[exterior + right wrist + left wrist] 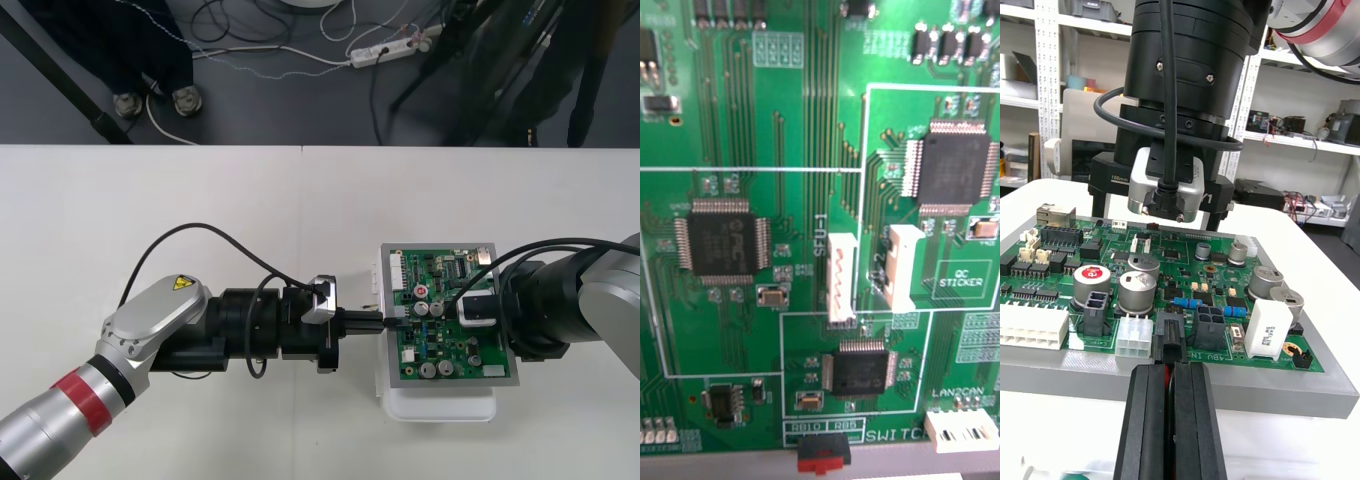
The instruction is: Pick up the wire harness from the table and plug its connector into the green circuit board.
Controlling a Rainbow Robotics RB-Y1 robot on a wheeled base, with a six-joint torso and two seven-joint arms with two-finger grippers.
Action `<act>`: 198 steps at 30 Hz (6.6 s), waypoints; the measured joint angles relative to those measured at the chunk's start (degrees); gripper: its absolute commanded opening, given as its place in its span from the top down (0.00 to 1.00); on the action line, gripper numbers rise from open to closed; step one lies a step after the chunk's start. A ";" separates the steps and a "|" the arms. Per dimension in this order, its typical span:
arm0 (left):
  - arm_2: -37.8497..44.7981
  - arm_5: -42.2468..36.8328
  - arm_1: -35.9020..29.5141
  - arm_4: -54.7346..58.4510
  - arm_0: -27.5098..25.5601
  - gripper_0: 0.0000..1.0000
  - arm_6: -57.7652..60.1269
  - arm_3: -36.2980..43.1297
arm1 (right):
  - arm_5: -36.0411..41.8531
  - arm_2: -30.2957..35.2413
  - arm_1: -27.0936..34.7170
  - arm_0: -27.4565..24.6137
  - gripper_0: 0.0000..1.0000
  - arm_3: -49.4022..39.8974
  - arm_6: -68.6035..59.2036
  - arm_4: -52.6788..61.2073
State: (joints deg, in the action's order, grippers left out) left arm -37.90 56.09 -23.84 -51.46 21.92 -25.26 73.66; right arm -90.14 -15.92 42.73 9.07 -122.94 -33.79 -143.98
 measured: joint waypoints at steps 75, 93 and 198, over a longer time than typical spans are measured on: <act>5.11 -0.01 -14.77 3.45 -0.01 0.00 -0.21 12.84 | 0.03 0.84 2.67 -0.01 0.00 -0.01 0.01 3.96; 9.55 -0.01 -31.02 9.00 -0.04 0.00 14.99 22.45 | 0.04 18.58 5.16 -4.88 0.00 -0.05 0.82 21.66; 40.69 31.78 -22.07 -11.16 -3.51 0.00 40.65 23.60 | 0.39 36.37 -7.66 -8.70 0.00 -3.57 1.17 72.57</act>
State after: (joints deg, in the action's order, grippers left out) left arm 2.79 87.87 -45.91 -62.62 18.41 15.39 97.26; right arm -89.74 20.44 35.08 0.37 -126.51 -32.62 -71.41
